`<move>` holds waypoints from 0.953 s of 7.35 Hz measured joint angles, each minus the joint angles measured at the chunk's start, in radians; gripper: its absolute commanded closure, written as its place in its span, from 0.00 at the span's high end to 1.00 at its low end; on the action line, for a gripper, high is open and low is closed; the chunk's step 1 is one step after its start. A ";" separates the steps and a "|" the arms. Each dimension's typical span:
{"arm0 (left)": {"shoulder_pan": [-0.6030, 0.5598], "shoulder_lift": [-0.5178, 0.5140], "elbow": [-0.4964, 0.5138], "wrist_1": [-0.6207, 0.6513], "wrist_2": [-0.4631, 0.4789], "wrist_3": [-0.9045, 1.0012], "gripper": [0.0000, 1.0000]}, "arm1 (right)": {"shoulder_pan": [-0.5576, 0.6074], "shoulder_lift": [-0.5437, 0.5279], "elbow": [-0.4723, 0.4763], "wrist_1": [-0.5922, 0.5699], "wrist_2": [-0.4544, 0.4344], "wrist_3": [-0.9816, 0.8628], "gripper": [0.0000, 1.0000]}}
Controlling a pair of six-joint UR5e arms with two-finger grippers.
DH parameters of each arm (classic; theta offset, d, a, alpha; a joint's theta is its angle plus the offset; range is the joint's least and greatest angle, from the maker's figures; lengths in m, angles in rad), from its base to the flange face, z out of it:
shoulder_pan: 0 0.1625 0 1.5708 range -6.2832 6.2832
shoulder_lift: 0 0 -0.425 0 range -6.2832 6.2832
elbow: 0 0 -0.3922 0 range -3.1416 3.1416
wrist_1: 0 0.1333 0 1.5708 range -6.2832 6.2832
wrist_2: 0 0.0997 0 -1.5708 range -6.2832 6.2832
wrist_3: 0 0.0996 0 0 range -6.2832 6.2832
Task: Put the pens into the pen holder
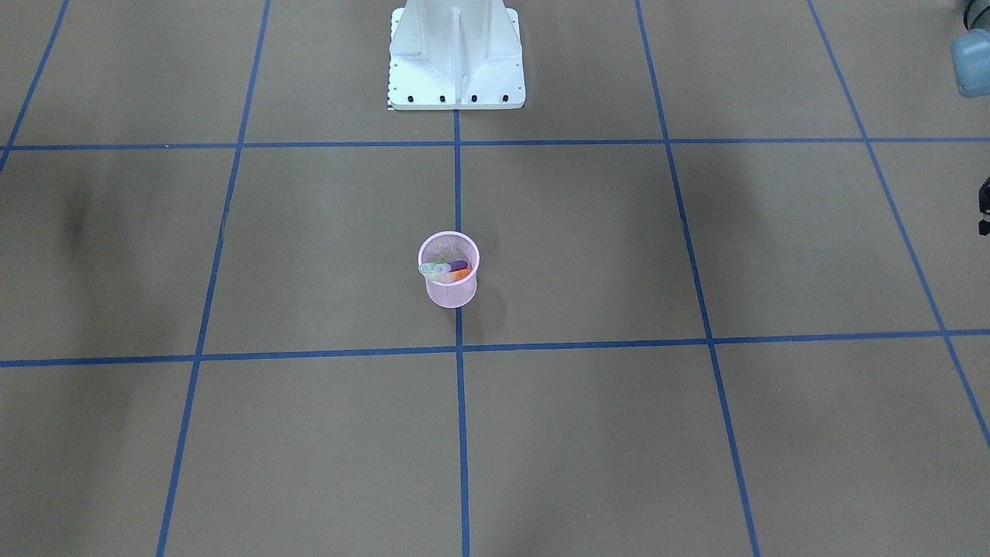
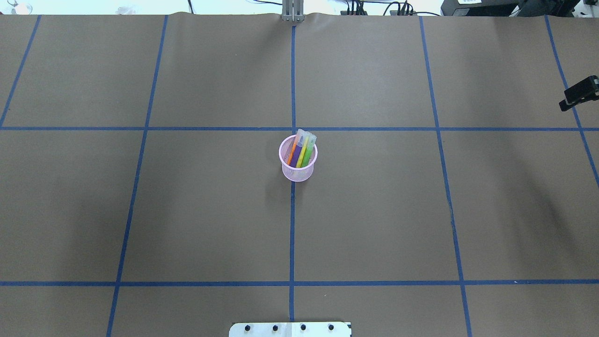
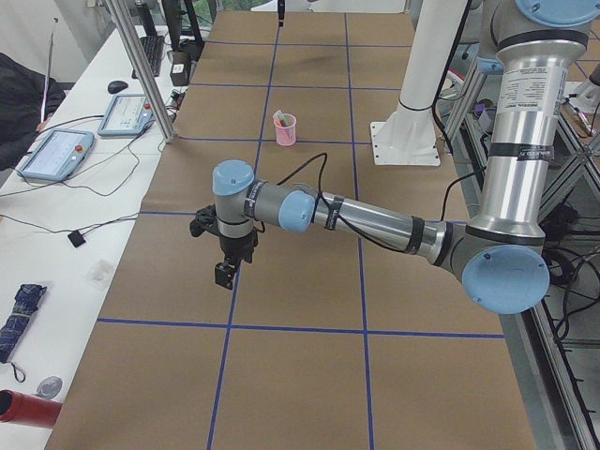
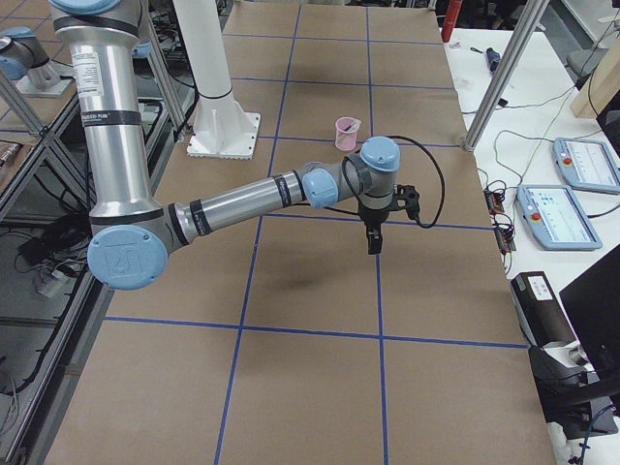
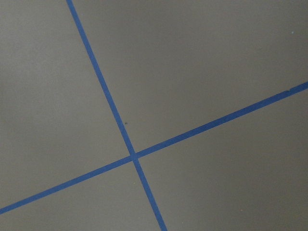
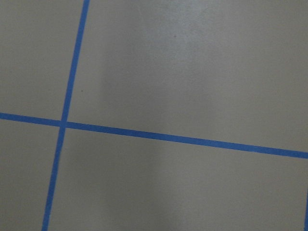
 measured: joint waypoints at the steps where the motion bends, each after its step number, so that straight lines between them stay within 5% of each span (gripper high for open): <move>1: -0.049 0.006 0.034 0.000 -0.066 0.021 1.00 | 0.044 0.000 -0.049 0.004 0.021 -0.038 1.00; 4: -0.148 0.071 0.089 -0.010 -0.245 0.071 1.00 | 0.110 -0.012 -0.119 0.005 0.070 -0.089 1.00; 7: -0.160 0.120 -0.005 -0.011 -0.186 -0.072 1.00 | 0.133 -0.020 -0.124 0.005 0.087 -0.095 1.00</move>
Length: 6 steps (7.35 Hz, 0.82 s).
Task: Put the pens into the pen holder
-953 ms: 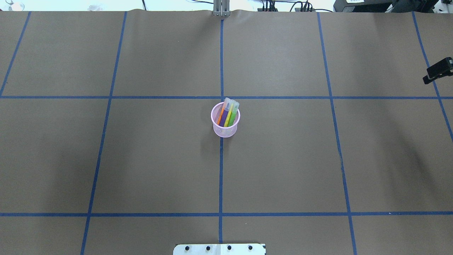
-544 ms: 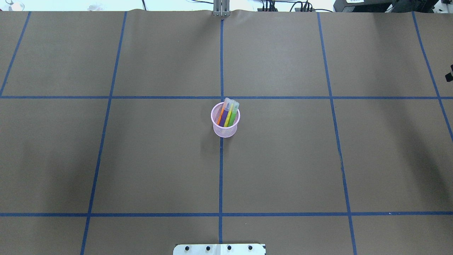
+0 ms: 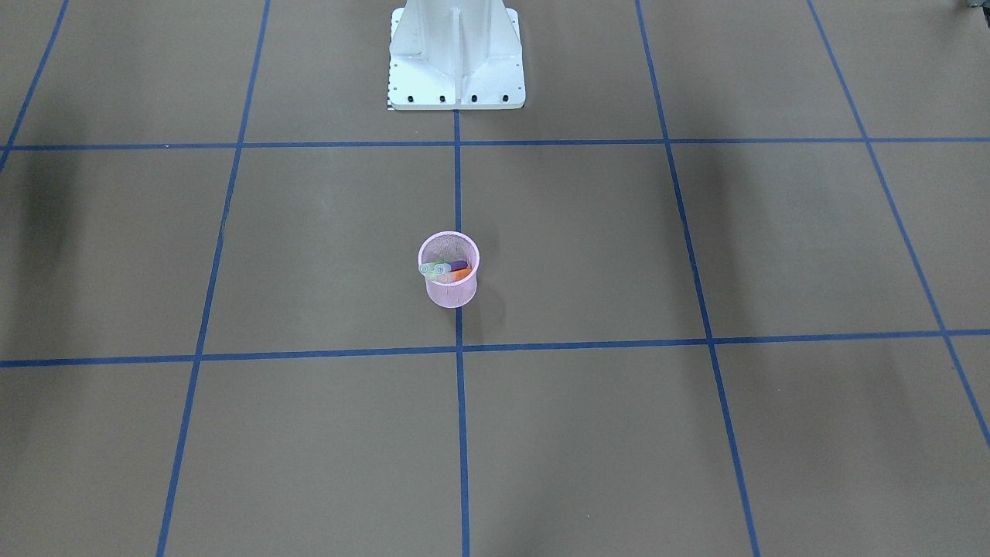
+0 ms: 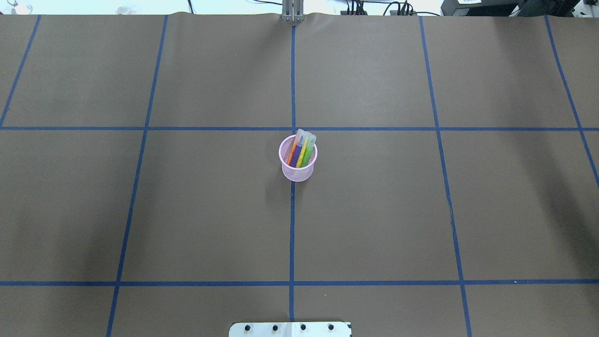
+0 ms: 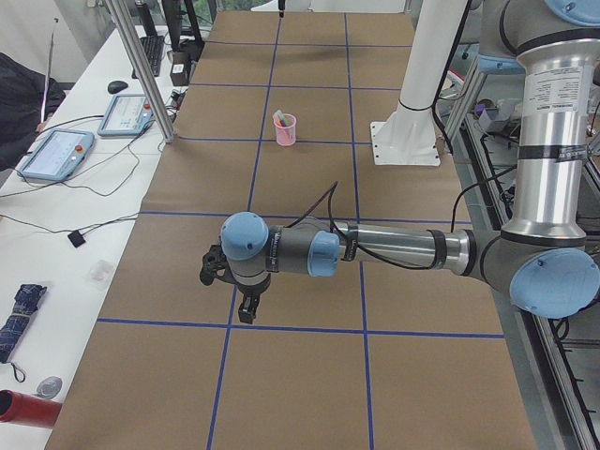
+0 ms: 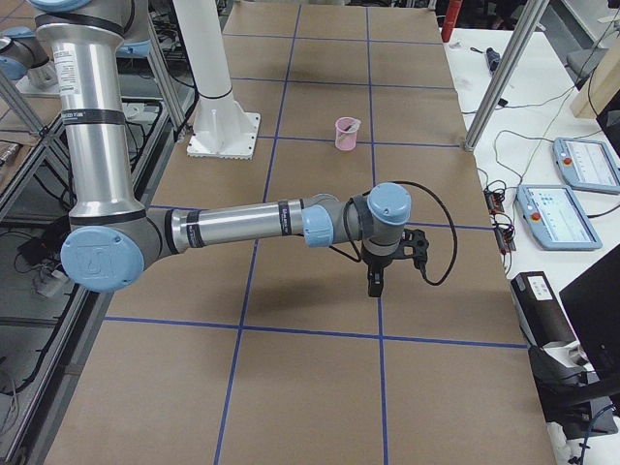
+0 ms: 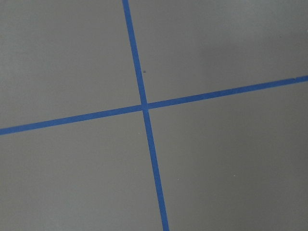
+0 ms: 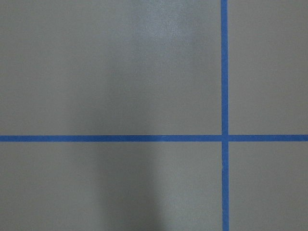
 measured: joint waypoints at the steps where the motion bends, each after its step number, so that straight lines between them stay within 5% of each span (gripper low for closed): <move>1: 0.003 0.022 -0.028 -0.001 0.053 -0.018 1.00 | 0.004 -0.003 0.000 0.000 0.004 -0.001 1.00; 6: 0.005 0.027 0.018 -0.005 0.088 -0.018 1.00 | 0.043 -0.038 -0.022 -0.005 0.001 -0.110 1.00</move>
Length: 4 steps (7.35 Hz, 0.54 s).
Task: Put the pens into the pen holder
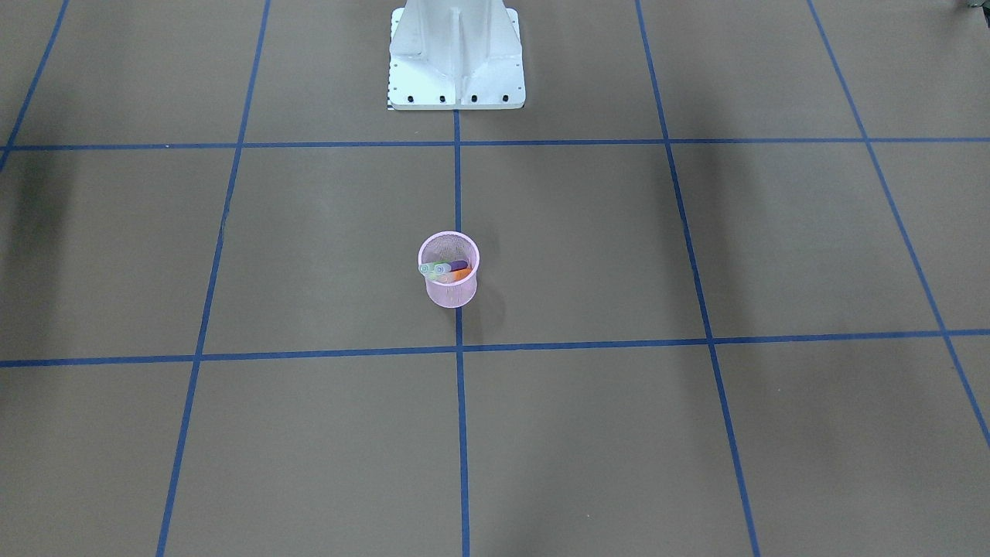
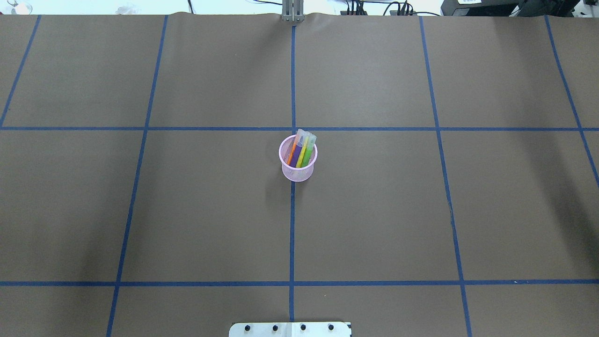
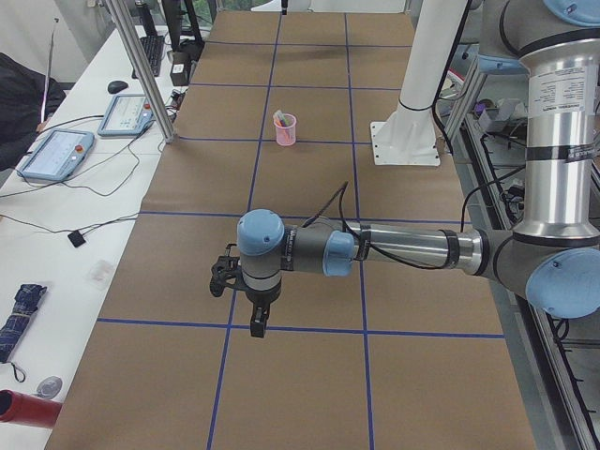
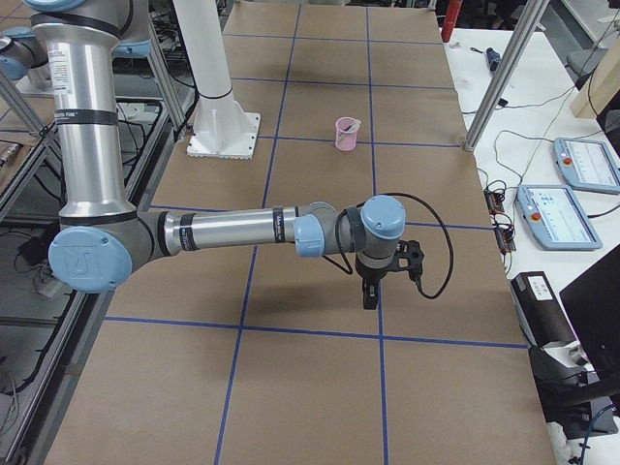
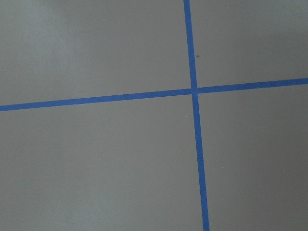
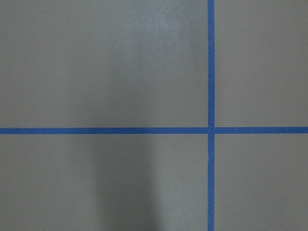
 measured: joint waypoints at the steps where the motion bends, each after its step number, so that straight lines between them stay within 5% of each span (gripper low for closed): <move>1: 0.000 0.000 0.007 -0.004 -0.001 0.001 1.00 | 0.014 -0.015 -0.014 -0.002 0.006 -0.023 1.00; 4: 0.000 0.000 0.008 -0.020 -0.001 0.000 1.00 | 0.055 -0.027 -0.027 -0.013 0.021 -0.036 1.00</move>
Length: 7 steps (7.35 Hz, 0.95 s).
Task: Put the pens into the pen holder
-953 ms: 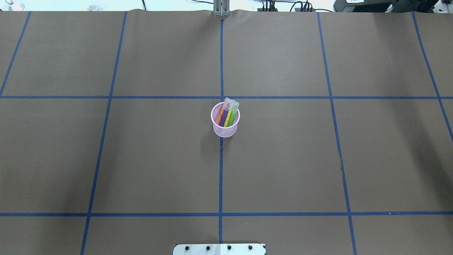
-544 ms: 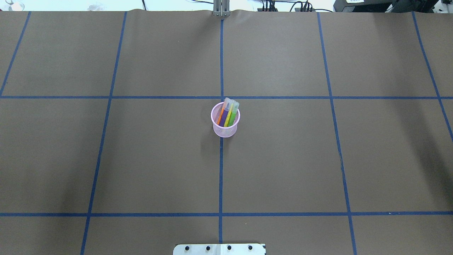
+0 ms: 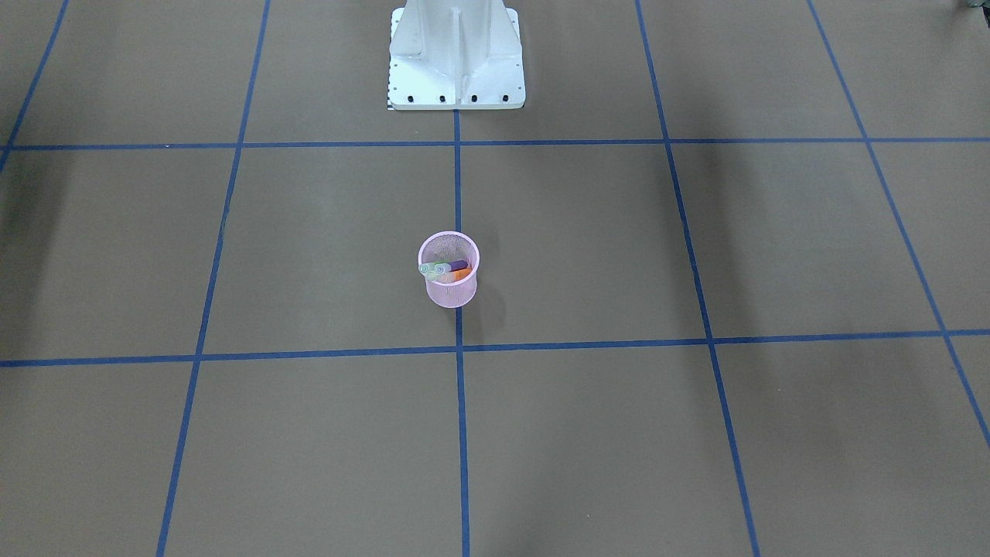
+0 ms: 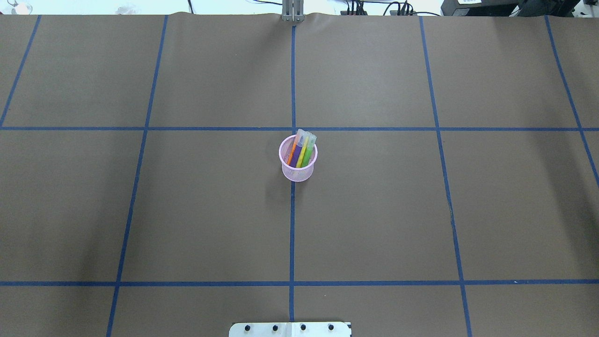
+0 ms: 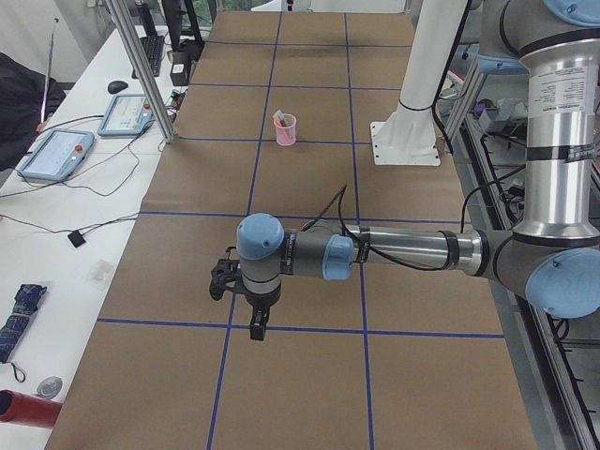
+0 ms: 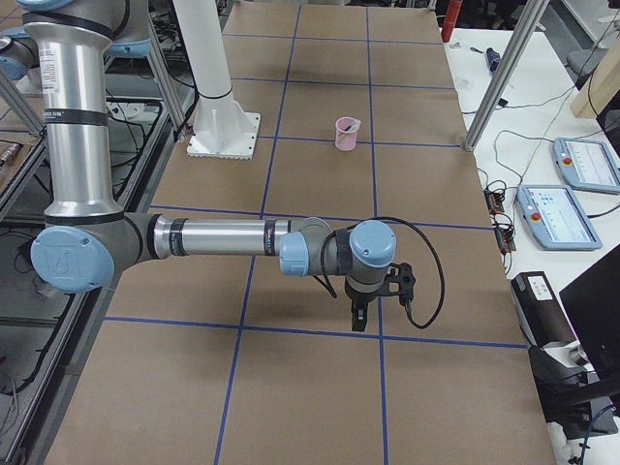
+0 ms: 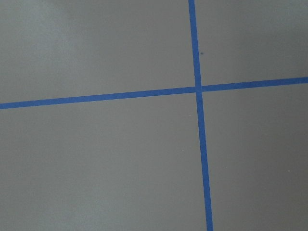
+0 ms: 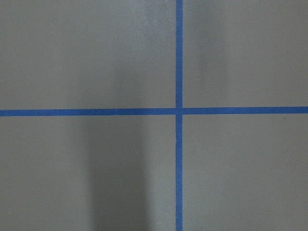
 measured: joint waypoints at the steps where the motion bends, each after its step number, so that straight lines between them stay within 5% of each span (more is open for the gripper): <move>1: 0.000 0.000 -0.004 -0.001 0.000 -0.002 1.00 | 0.005 0.003 0.000 -0.008 0.006 0.000 1.00; 7: 0.000 -0.007 -0.003 0.000 -0.055 -0.008 1.00 | 0.007 0.004 -0.005 -0.015 0.037 0.012 1.00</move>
